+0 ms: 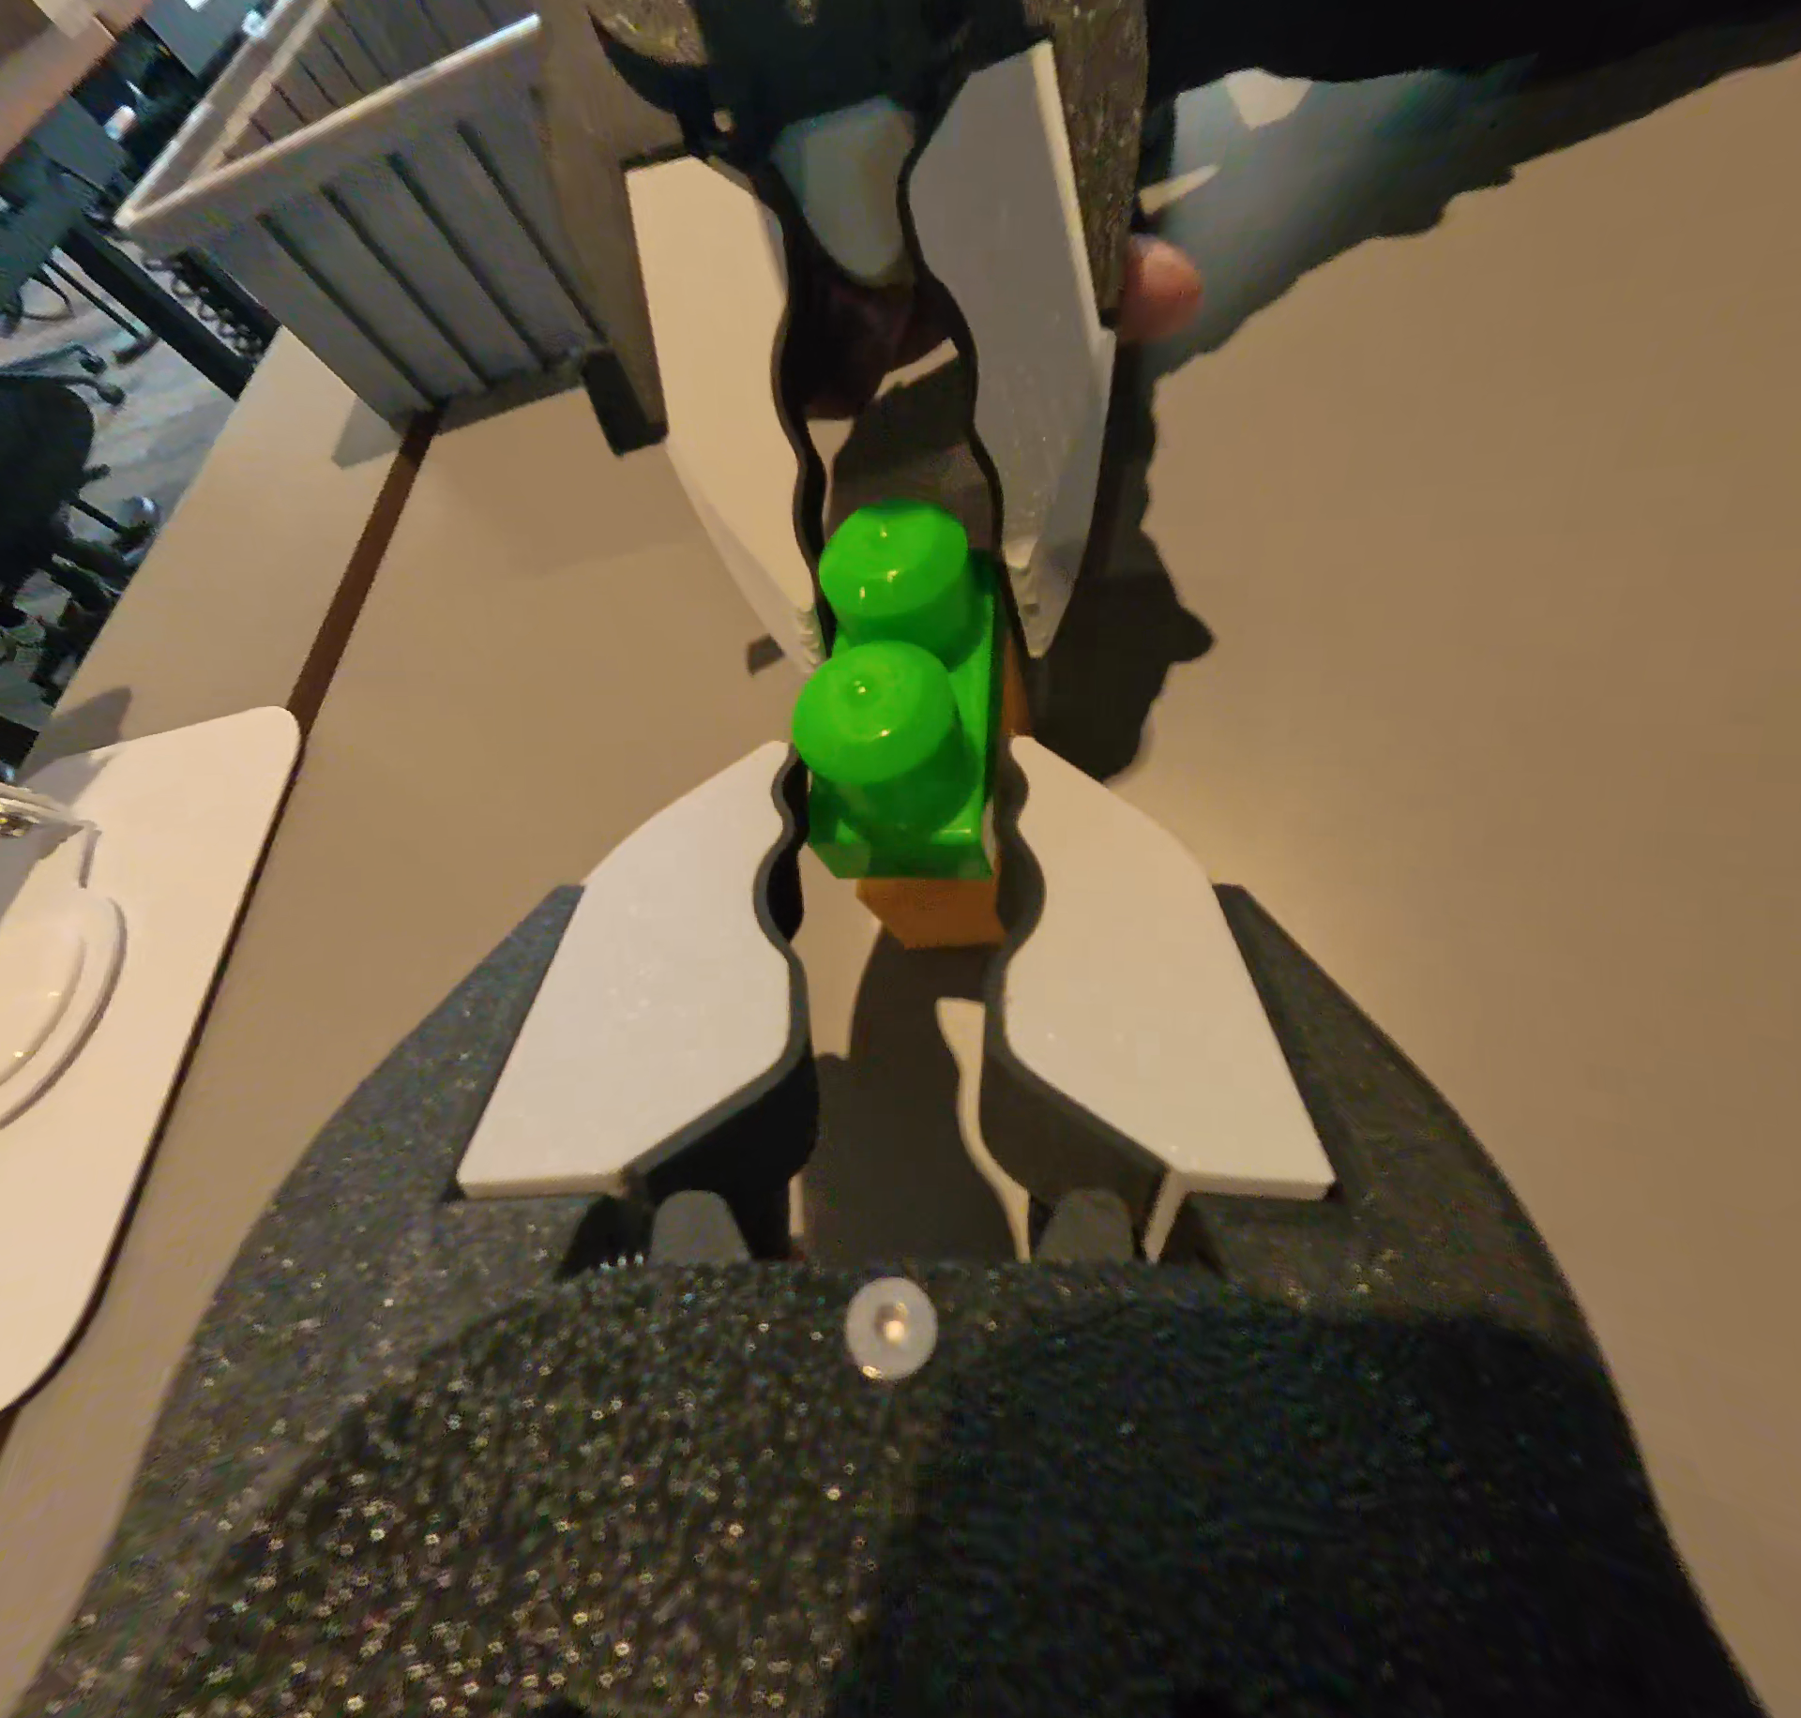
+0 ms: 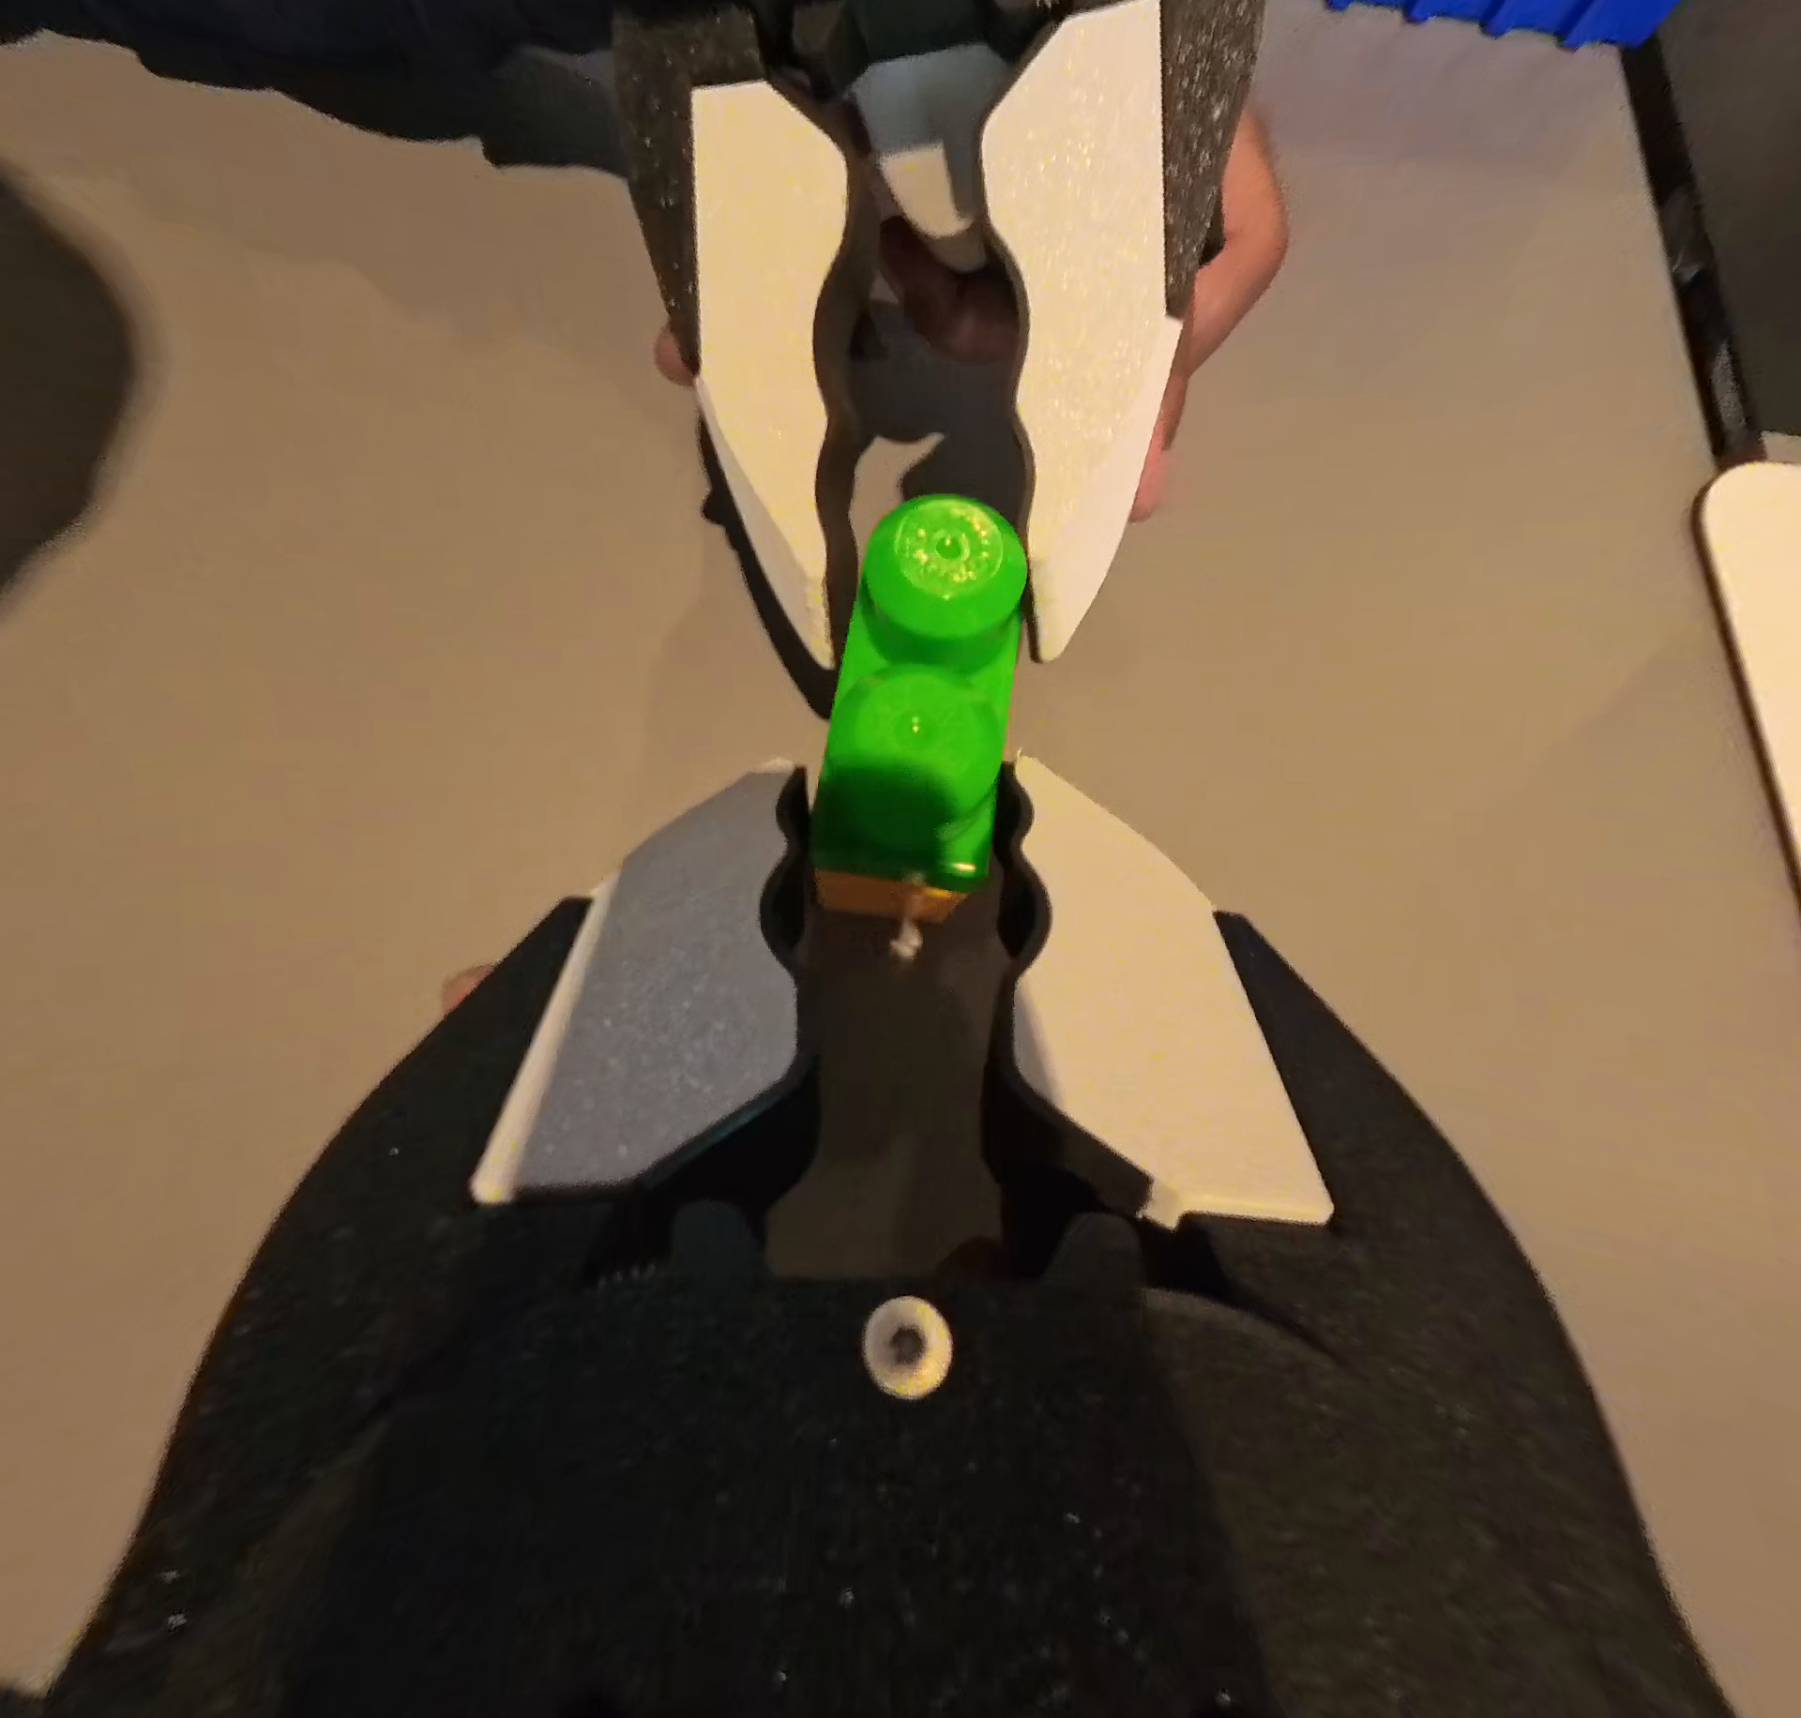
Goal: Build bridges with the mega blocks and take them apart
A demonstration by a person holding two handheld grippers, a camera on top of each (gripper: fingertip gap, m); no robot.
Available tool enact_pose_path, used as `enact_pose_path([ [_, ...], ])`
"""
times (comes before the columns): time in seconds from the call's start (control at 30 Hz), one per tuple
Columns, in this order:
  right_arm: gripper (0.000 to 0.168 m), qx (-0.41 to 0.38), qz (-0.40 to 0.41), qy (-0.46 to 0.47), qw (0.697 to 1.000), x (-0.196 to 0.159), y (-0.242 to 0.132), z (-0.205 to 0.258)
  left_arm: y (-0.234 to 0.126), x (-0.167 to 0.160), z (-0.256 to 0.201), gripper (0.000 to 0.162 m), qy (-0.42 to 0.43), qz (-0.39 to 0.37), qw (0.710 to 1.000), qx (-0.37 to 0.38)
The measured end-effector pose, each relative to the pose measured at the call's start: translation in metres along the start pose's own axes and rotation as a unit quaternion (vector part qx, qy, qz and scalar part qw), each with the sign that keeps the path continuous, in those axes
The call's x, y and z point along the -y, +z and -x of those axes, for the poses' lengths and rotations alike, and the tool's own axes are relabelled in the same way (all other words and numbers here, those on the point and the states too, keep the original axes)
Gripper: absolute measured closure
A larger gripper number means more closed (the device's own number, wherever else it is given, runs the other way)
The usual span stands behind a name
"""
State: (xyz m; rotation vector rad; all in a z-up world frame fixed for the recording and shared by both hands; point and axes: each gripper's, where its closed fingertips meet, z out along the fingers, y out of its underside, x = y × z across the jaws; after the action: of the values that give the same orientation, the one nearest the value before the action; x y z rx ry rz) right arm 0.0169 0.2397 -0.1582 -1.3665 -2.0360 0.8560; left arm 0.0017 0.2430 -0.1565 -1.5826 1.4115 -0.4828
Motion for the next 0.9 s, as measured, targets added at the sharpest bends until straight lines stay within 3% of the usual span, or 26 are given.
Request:
enact_pose_path([
  [0.03, 0.131, 0.003, -0.009, 0.004, 1.000, 0.000, 0.000, 0.000, 0.000, 0.001, 0.000, 0.126, -0.005, -0.012, 1.000, -0.001],
  [0.27, 0.131, 0.027, -0.036, 0.046, 0.998, 0.000, 0.003, 0.001, 0.002, -0.004, -0.003, 0.127, -0.064, -0.039, 0.997, -0.018],
  [0.7, 0.130, 0.039, -0.073, 0.092, 0.992, -0.003, 0.009, 0.002, 0.004, -0.006, -0.004, 0.127, -0.071, -0.020, 0.997, -0.010],
  [0.9, 0.126, -0.039, -0.024, 0.054, 0.997, -0.013, 0.028, -0.004, 0.003, -0.006, -0.004, 0.127, -0.059, -0.021, 0.998, 0.004],
])
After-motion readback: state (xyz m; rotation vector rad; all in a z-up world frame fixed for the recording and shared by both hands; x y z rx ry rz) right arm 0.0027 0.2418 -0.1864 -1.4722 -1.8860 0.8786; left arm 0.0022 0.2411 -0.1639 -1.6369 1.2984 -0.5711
